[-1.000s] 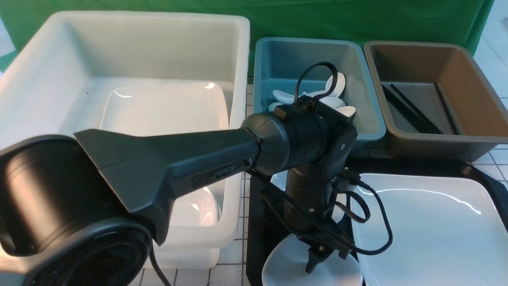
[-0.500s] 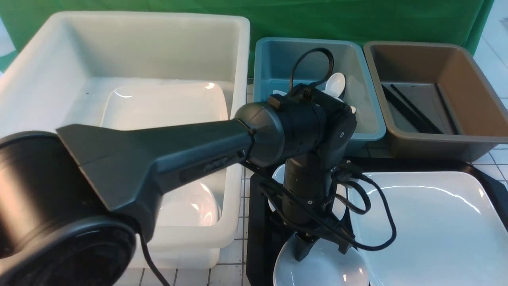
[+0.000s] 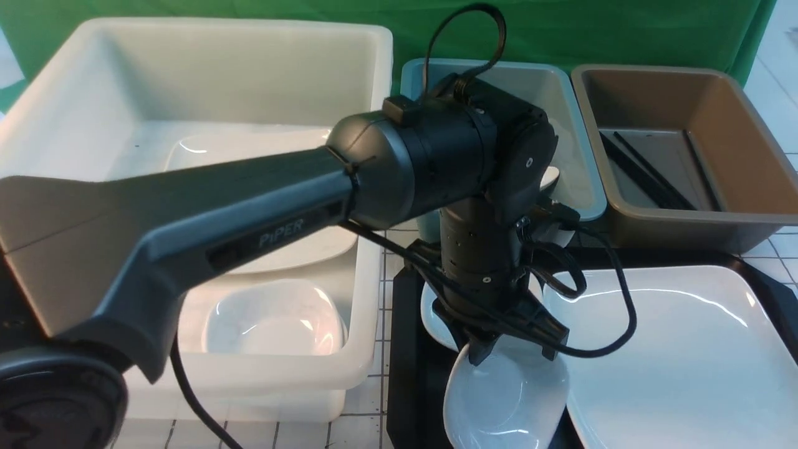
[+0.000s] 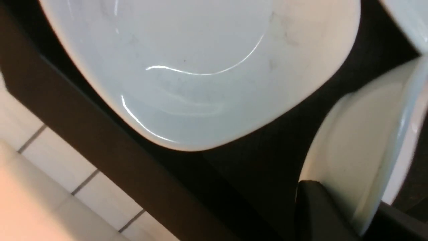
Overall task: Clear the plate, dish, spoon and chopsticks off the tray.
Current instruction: Use the left arm to put the small plate into the large storage box on the left
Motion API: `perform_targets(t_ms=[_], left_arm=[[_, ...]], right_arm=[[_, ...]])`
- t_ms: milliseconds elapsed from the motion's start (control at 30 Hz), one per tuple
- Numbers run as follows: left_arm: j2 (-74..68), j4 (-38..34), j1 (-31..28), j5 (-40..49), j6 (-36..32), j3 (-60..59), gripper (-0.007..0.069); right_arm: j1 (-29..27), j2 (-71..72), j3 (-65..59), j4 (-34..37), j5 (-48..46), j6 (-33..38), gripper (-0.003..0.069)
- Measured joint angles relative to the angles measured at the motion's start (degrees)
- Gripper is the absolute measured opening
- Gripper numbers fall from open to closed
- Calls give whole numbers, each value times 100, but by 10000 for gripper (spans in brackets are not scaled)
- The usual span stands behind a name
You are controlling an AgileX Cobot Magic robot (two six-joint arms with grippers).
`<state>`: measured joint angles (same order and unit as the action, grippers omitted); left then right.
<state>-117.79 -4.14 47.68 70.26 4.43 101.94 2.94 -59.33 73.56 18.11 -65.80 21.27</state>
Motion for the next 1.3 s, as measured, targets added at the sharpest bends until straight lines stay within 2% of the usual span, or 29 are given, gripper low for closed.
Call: perform_targets(t_ms=[567,767,933,1000,1133,1233,1267,1300], left_arm=[[414,-226,-73,-20,14,368,-5],[1079,-387,-501,-31,14,778,-5],[1895,-878,-1911,-49,-78,720,-5],[2155,-1076,-2642,-62,-100,431,-5],[2463,-1363,-3719,-83,-168,-473,-5],[2498,-1589,-4130,-141,-275,-1125,-5],[2498,-1840,-4389,-329,-443,-1844,-5],[2498,-1841,-4405,-353,-443,-1905,-5]], right_arm=[[0,0,0,51,46,2,112],[0,0,0,58,118,9,112],[0,0,0,76,148,9,112],[0,0,0,76,148,9,112],[0,0,0,82,148,9,112],[0,0,0,82,148,9,113],[0,0,0,82,148,9,115],[0,0,0,82,148,9,115]])
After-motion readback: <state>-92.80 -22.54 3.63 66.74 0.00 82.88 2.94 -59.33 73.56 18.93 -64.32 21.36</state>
